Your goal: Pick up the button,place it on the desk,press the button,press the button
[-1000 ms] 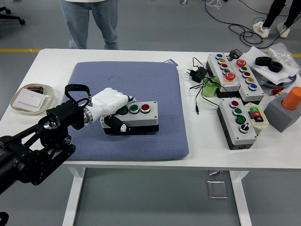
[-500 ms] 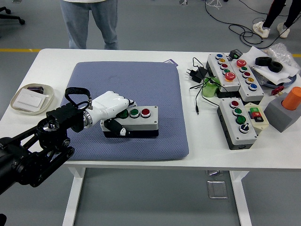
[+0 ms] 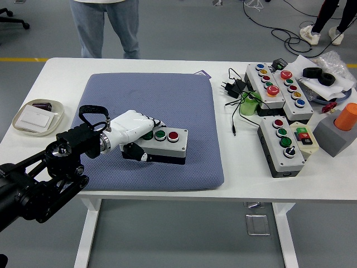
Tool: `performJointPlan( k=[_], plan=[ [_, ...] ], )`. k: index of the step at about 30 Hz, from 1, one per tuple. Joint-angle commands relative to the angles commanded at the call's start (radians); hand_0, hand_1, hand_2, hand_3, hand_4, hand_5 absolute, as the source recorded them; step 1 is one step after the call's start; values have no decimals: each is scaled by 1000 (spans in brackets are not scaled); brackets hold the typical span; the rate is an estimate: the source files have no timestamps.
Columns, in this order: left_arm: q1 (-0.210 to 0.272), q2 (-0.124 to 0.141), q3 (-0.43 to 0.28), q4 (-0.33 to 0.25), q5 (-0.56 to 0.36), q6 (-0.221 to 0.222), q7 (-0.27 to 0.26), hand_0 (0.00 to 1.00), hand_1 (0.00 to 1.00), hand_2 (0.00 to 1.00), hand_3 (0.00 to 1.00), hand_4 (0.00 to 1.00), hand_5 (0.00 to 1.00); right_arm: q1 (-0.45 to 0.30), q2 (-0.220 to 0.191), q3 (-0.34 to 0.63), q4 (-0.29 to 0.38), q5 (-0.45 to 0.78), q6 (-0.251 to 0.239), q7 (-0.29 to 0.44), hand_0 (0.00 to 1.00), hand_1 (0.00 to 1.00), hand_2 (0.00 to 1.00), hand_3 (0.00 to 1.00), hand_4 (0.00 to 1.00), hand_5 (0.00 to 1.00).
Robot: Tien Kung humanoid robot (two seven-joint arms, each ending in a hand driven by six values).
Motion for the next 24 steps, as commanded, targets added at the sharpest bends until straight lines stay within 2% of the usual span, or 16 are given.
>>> performJointPlan(
  k=[3, 4, 9, 10, 15, 16, 21, 22, 24],
  plan=[
    [3, 1, -3, -4, 0, -10, 6, 597, 778, 871, 888, 998, 469, 0, 0, -1, 0, 1, 0, 1, 631, 466, 527, 582, 269, 11],
    [5, 1, -6, -8, 0, -15, 9, 657, 825, 912, 934, 998, 513, -1, 0, -1, 0, 1, 0, 1, 631, 467, 527, 582, 269, 11],
    [16, 4, -21, -36, 0, -25, 24, 657, 825, 912, 934, 998, 513, -3, 0, -1, 0, 3, -1, 2, 631, 467, 527, 582, 269, 11],
    [18, 5, -26, -45, 0, -25, 26, 737, 877, 956, 971, 998, 553, -3, 0, -2, 0, 4, 0, 2, 631, 468, 527, 582, 269, 11],
    [30, 8, -59, -92, 0, -30, 36, 737, 877, 956, 971, 998, 553, -4, 0, -5, 0, 9, 0, 3, 631, 468, 527, 582, 269, 11],
    [31, 8, -61, -96, 0, -31, 36, 777, 909, 973, 986, 998, 562, -4, 0, -5, 0, 9, 0, 3, 631, 469, 527, 582, 269, 12],
    [61, 15, -120, -184, 0, -42, 37, 777, 909, 973, 986, 998, 562, -7, 0, -7, 0, 12, 0, 3, 631, 469, 527, 582, 269, 12],
    [70, 20, -132, -211, 0, -42, 41, 767, 836, 891, 958, 998, 532, -8, 0, -8, 0, 15, -1, 4, 631, 469, 528, 582, 270, 13],
    [83, 26, -151, -258, 0, -43, 49, 767, 836, 891, 958, 998, 532, -9, -1, -9, 0, 17, -1, 4, 631, 469, 528, 582, 270, 13]
  ],
)
